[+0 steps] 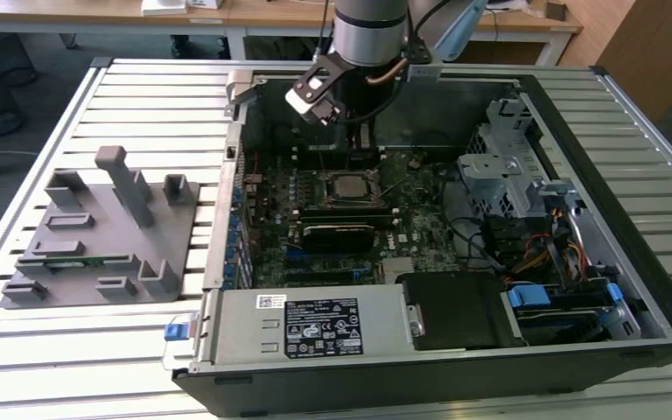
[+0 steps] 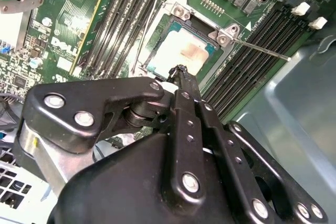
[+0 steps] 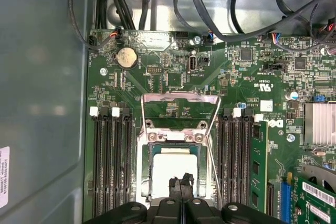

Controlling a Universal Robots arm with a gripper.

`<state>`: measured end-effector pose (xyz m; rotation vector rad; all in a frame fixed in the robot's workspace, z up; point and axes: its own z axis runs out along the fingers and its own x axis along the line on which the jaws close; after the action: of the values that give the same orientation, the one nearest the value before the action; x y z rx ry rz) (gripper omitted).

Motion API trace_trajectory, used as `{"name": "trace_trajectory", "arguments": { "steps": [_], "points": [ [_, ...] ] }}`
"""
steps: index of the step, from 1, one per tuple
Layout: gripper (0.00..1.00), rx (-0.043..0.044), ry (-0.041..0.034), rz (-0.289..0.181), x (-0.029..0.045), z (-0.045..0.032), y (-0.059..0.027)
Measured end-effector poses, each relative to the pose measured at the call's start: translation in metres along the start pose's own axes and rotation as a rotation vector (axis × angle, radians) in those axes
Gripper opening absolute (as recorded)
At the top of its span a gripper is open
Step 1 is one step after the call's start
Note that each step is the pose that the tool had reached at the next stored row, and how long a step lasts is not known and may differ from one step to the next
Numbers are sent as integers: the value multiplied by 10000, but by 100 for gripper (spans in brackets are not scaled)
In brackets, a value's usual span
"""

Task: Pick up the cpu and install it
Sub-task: 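Close the cpu cover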

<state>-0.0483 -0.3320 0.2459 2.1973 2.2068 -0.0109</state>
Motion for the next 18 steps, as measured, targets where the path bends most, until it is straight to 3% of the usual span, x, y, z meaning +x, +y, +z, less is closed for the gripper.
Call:
{"name": "trace_trajectory", "arguments": {
  "steps": [18],
  "points": [
    [11, 0, 0, 0, -1, -39, 0]
  ]
}}
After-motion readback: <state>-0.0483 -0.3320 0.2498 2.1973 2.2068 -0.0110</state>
